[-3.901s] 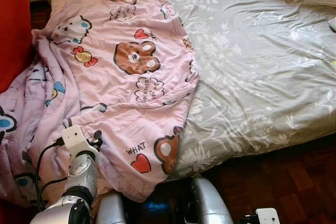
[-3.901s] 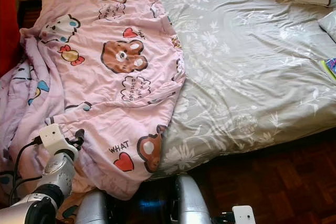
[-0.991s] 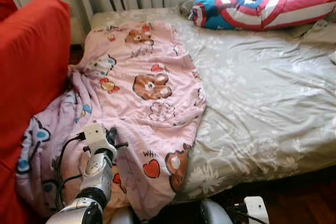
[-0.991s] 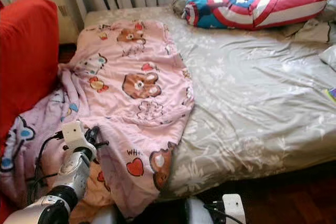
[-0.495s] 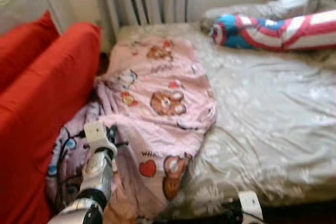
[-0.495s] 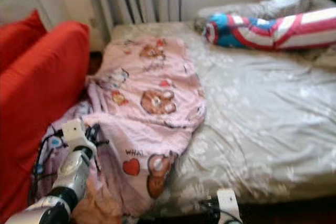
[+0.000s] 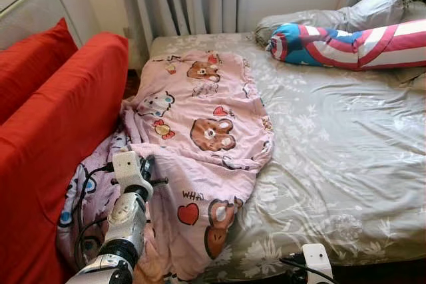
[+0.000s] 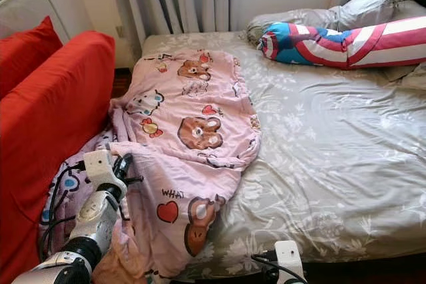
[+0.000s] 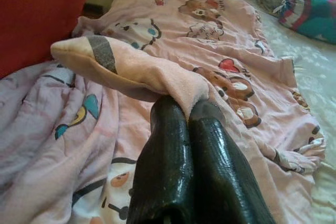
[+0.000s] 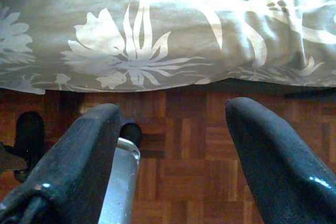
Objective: Clean up the room
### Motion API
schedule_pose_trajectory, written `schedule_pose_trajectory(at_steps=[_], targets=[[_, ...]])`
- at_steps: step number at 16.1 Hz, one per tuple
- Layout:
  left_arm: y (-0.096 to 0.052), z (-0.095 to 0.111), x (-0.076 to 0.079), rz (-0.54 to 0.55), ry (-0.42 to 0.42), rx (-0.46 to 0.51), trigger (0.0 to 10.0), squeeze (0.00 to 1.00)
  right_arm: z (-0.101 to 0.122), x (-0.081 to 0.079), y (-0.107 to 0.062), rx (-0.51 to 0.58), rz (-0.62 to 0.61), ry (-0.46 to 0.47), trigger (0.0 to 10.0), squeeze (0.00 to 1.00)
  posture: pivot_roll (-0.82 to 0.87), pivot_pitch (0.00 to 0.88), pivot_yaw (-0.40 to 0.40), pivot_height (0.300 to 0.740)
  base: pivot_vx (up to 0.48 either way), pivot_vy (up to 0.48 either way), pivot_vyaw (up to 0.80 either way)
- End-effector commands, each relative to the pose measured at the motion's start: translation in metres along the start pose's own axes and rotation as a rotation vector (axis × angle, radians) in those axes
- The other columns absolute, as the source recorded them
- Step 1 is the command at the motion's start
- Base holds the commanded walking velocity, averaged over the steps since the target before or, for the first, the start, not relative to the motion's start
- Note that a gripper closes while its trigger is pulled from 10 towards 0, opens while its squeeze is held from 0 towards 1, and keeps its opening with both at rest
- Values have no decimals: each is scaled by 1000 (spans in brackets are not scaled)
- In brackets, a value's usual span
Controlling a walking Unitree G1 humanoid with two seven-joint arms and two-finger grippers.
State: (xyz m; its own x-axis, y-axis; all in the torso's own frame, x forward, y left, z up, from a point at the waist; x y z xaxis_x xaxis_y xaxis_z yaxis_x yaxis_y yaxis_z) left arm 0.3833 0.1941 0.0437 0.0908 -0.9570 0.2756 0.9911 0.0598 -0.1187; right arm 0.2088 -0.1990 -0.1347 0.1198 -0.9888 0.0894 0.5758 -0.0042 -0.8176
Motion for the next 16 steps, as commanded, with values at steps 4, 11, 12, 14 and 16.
schedule_pose_trajectory(at_steps=[4, 11, 12, 14, 16], targets=[[-2, 5, -7, -2, 39, 20, 10000, 0, -3, -2, 0, -14, 2, 6, 10000, 0, -29, 0, -12, 740, 0, 0, 0], [-4, 3, -1, -14, 42, 25, 10000, 0, -3, -1, 0, -18, -1, 4, 10000, 0, -32, 2, -16, 740, 0, -180, 0], [-4, 3, -1, -13, 44, 25, 10000, 0, -3, -1, 0, -18, -1, 3, 10000, 0, -31, 6, -17, 740, 0, -326, 0], [-4, 4, -2, -11, 44, 29, 10000, 0, -3, -1, 0, -19, 0, 2, 10000, 0, -31, 6, -17, 740, 0, -322, 0], [-4, 4, -2, -11, 43, 29, 10000, 0, -3, -1, 0, -19, 0, 1, 10000, 0, -31, 6, -17, 740, 0, -322, 0]])
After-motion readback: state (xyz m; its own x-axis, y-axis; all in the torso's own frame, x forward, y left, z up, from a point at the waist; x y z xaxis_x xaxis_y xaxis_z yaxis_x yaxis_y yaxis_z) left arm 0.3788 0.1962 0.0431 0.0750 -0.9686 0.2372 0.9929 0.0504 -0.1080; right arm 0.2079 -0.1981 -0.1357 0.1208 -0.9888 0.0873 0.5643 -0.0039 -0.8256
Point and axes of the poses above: a point about 5 cm out from each wrist's last joint towards the gripper, its own y axis pointing out of the wrist towards the gripper, its own z axis along the axis of the wrist's last joint, x = y × z, the point moved 6 cm from there along y, pointing out of the wrist towards the gripper, and after that the axes turned 5 degrees about -y, right-handed, at the moved point
